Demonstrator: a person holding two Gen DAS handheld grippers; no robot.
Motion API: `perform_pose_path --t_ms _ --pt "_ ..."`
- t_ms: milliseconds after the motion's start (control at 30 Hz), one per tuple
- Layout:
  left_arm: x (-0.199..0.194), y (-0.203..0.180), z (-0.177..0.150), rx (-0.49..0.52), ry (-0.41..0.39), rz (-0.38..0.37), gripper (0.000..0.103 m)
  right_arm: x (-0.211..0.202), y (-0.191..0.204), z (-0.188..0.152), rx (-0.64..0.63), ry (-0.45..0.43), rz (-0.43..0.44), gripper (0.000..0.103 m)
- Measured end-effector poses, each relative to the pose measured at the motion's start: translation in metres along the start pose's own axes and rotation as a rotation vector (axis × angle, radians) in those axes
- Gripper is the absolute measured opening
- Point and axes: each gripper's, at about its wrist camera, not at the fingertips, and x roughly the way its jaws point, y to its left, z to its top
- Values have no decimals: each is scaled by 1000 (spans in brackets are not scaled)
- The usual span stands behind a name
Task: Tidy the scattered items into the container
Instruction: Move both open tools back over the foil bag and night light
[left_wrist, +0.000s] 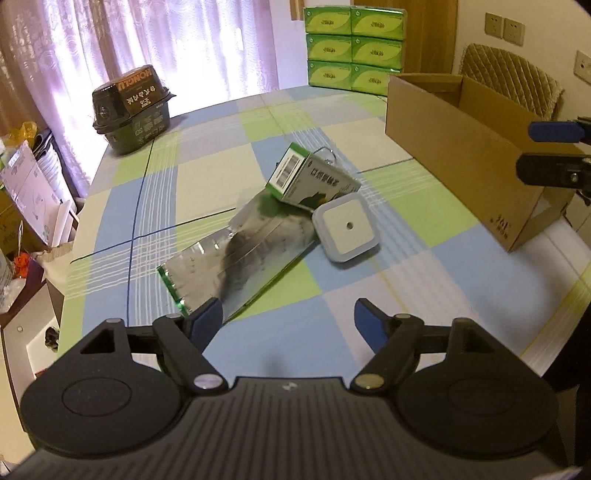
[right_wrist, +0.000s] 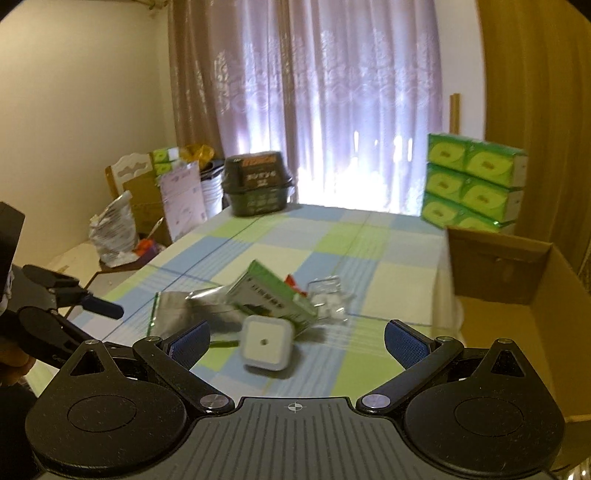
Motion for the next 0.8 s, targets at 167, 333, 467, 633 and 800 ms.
perform_pose_path --t_ms 167,333,467,633,800 --pt "13 9 -2 78 3 -6 80 26 14 -8 -7 57 8 103" --pt "31 16 1 151 4 -18 81 55 19 -17 3 114 15 103" --pt "46 20 9 221 -6 -22 81 79 19 -22 11 158 16 103" --pt "64 27 24 288 -2 -33 81 106 17 -26 35 191 19 103" --pt "83 30 34 373 6 -43 81 127 14 -25 60 204 16 103"
